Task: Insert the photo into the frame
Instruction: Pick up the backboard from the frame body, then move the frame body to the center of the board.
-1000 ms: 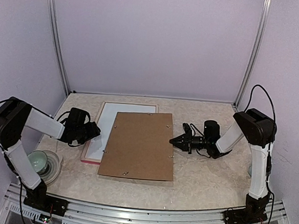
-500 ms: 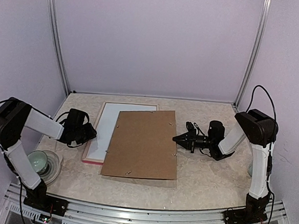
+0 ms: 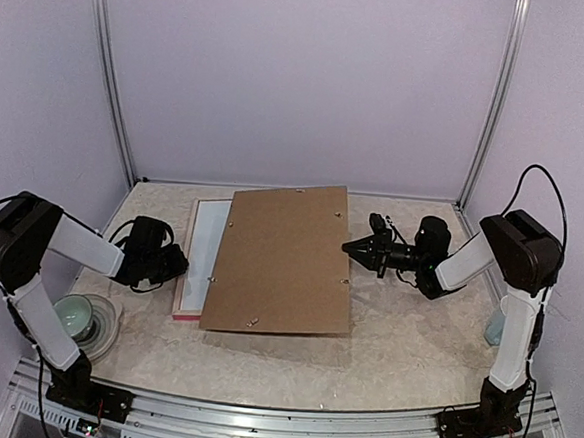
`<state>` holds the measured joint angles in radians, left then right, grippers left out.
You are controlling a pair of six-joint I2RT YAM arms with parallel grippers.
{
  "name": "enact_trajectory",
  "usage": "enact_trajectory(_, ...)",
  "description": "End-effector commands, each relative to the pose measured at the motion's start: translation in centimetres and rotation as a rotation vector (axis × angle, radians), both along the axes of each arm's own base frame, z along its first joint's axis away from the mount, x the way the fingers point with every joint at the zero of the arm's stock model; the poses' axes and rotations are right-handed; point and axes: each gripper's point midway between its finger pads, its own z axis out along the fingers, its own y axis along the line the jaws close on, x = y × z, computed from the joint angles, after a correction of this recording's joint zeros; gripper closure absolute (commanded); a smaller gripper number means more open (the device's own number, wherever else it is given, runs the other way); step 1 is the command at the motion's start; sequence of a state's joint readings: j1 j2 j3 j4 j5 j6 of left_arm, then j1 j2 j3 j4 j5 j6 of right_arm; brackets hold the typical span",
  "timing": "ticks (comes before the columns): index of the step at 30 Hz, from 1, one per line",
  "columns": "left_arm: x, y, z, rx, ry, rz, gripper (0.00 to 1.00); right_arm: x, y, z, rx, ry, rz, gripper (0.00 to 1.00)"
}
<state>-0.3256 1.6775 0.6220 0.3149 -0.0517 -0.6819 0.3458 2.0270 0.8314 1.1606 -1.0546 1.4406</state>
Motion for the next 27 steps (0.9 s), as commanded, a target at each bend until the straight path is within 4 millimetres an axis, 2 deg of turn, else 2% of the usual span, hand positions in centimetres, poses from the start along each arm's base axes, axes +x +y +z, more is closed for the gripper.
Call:
enact_trajectory(1,-1.8,-0.3,-1.1,-0.012,0.044,-0.019,0.94,0.8,-0.1,4.9,0.050,-0.128,0.011,1.00)
enact_trajectory(4,-2.6,-0.8,-1.3,-0.002,0.051,-0.039,0.94,1.4,-0.4,5.7,0.056,-0.130,-0.002,1.00)
enact_trajectory(10,-5.3,-4.2,-1.6,0.016,0.067,-0.132,0.94,2.8,-1.0,7.1,0.042,-0.153,-0.012,1.00)
enact_trajectory(14,-7.0,-6.3,-1.7,0.014,0.075,-0.176,0.95,3.2,-1.5,7.3,0.029,-0.153,-0.015,1.00)
enact_trajectory(19,-8.8,-7.8,-1.6,-0.037,0.087,-0.179,0.94,2.5,-3.0,6.7,0.007,-0.143,-0.036,1.00)
enact_trajectory(23,-9.6,-8.0,-1.5,-0.061,0.091,-0.128,0.94,1.4,-4.3,6.2,-0.010,-0.132,-0.057,1.00)
enact_trajectory(27,-9.9,-8.2,-1.4,-0.077,0.088,-0.104,0.92,-0.1,-4.8,6.0,-0.023,-0.133,-0.062,1.00)
